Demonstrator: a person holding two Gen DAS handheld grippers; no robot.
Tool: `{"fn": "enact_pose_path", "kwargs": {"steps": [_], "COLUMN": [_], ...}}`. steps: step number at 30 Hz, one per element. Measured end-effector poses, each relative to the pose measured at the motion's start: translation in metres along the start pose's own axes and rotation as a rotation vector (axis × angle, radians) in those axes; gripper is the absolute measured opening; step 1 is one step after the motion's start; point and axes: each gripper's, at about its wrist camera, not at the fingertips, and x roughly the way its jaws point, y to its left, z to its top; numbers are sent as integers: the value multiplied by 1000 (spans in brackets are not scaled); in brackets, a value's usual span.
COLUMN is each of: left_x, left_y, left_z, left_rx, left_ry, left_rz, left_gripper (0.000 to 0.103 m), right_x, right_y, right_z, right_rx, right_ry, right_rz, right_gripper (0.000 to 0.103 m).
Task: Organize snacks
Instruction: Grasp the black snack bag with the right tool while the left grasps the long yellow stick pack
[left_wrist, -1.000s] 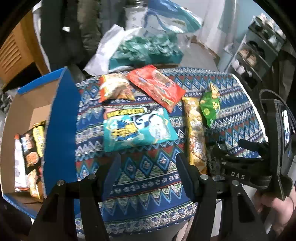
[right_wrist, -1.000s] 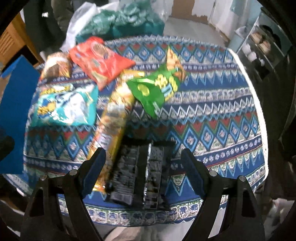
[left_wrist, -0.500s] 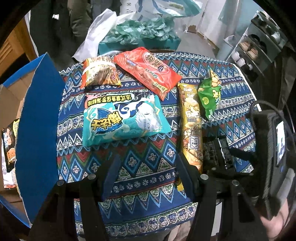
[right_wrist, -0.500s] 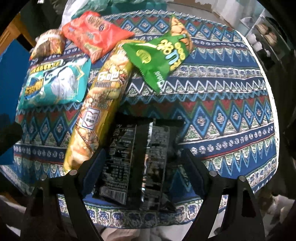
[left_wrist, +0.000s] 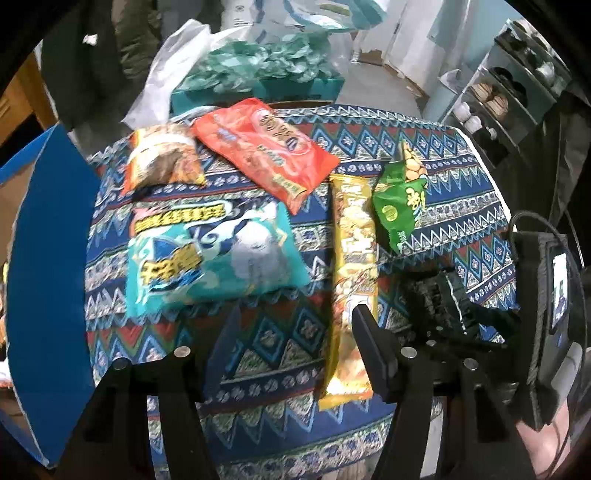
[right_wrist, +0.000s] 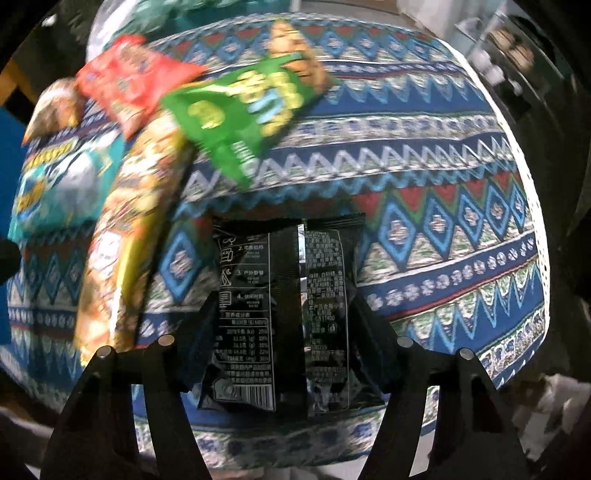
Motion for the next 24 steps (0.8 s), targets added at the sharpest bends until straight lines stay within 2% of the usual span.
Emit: {"fn": "enact_pose_path", "kwargs": {"steps": [6,12,14,21,24], "left_x": [20,38,43,63,73], "left_y": [-15,-25,-29,-41,-39], "left_z": [12,19,21,24,23], "left_rx": [17,-10,-12,19,7], "left_ry": [-8,28,34,58,82], "left_rz": [-7,-38,-43,-21,-38], "left_gripper": [68,69,76,76,76], "right_x": [5,12,13,13,4], "right_y": [-21,-39,-35,-34,-31], "right_z": [12,18,13,15,13], "right_rx": [53,52,49,50,57], "right_ry": [-40,-58,-59,-88,-89], "right_rz": [8,13,13,20,32], "right_gripper": [68,69,70,68,68]}}
